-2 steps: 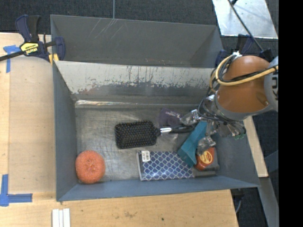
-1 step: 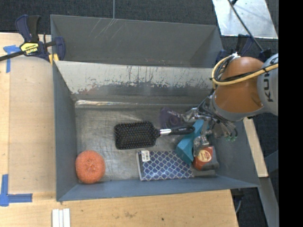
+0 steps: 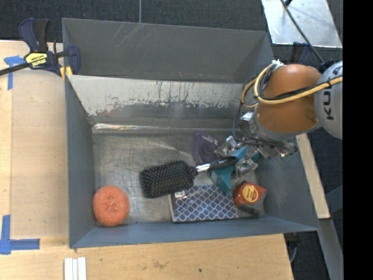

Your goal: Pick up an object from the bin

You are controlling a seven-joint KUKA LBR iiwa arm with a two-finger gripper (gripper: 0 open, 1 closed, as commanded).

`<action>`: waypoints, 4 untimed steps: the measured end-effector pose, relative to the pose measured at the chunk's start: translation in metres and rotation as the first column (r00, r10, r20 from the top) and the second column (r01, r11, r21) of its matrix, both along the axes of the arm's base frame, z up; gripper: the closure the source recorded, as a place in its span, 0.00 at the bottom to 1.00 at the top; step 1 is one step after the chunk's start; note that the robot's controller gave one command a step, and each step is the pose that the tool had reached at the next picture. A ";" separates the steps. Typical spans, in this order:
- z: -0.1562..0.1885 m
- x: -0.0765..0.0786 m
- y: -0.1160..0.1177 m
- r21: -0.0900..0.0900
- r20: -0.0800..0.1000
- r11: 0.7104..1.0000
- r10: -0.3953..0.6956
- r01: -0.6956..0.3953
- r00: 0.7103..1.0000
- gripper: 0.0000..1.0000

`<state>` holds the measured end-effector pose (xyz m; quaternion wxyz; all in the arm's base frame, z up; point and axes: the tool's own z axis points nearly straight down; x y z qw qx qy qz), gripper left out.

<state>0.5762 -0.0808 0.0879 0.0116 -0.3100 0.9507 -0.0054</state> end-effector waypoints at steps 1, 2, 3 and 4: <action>0.000 0.000 0.000 0.000 0.000 1.000 0.000 0.000 1.000 1.00; 0.002 -0.006 -0.004 0.001 0.009 1.000 0.000 0.000 1.000 1.00; 0.002 -0.006 -0.004 0.001 0.009 1.000 0.000 0.000 1.000 1.00; 0.002 -0.006 -0.004 0.001 0.009 1.000 0.000 0.000 1.000 1.00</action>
Offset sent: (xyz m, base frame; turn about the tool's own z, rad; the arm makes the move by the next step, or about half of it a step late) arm 0.0086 0.0368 0.1286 -0.0420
